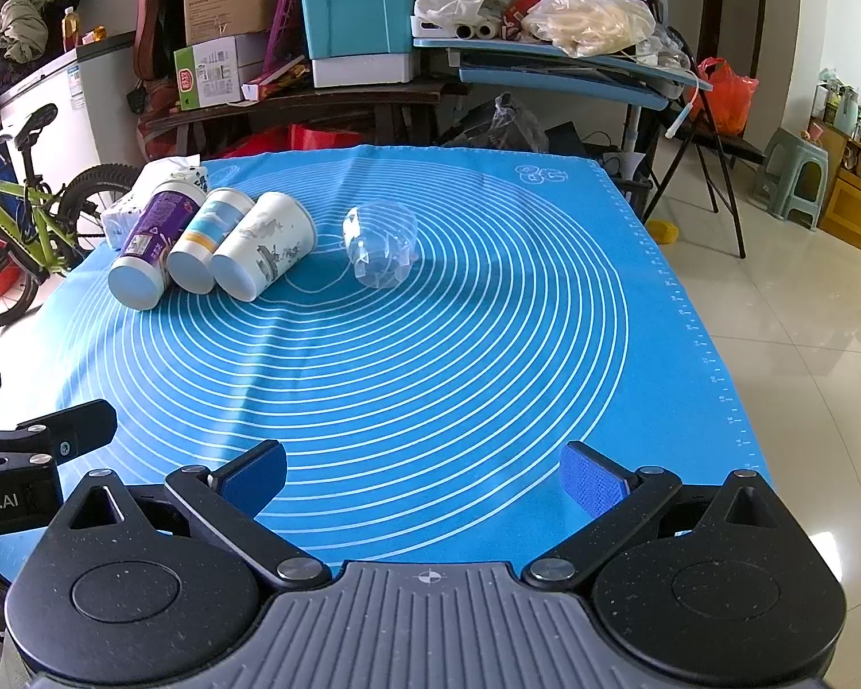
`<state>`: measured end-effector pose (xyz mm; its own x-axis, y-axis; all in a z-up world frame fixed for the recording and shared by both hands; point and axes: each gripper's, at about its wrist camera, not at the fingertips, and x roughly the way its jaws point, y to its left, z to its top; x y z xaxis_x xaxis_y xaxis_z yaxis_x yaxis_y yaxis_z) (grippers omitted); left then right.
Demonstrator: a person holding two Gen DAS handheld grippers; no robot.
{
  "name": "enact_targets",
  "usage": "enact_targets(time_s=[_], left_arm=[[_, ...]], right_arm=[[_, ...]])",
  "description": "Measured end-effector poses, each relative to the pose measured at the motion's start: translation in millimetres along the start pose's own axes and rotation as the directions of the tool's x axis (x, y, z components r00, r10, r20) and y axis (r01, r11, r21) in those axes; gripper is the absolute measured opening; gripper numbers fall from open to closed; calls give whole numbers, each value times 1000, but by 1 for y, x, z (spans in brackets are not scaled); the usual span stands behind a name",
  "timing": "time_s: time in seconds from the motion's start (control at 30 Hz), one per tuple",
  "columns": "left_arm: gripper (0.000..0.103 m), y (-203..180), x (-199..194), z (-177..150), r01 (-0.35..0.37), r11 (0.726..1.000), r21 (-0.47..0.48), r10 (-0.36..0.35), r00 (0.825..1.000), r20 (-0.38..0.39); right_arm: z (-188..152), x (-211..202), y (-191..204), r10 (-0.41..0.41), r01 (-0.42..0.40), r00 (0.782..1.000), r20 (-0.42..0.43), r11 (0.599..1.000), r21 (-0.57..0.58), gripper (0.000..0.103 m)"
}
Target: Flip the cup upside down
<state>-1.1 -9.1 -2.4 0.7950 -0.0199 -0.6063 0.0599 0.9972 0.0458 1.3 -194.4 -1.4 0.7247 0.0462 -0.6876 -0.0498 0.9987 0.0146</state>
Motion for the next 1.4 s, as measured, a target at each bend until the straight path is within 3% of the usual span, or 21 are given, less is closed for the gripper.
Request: enact_targets(time_s=[0.77,1.07,1.4], left_arm=[[102,-1,0,0,1,1000,3,-1,1000,4],[102,-6,9,15,-15,999,30,13,997,80],[102,-16,47,38,-34,996,80,23,990,137]], right_arm=[[1,2,-3,4,-4,1000,-1,1000,0,103],[11,6,-11,-14,14,999,50,1000,3,103],[36,24,-26,-33,33,993,110,999,6,103]])
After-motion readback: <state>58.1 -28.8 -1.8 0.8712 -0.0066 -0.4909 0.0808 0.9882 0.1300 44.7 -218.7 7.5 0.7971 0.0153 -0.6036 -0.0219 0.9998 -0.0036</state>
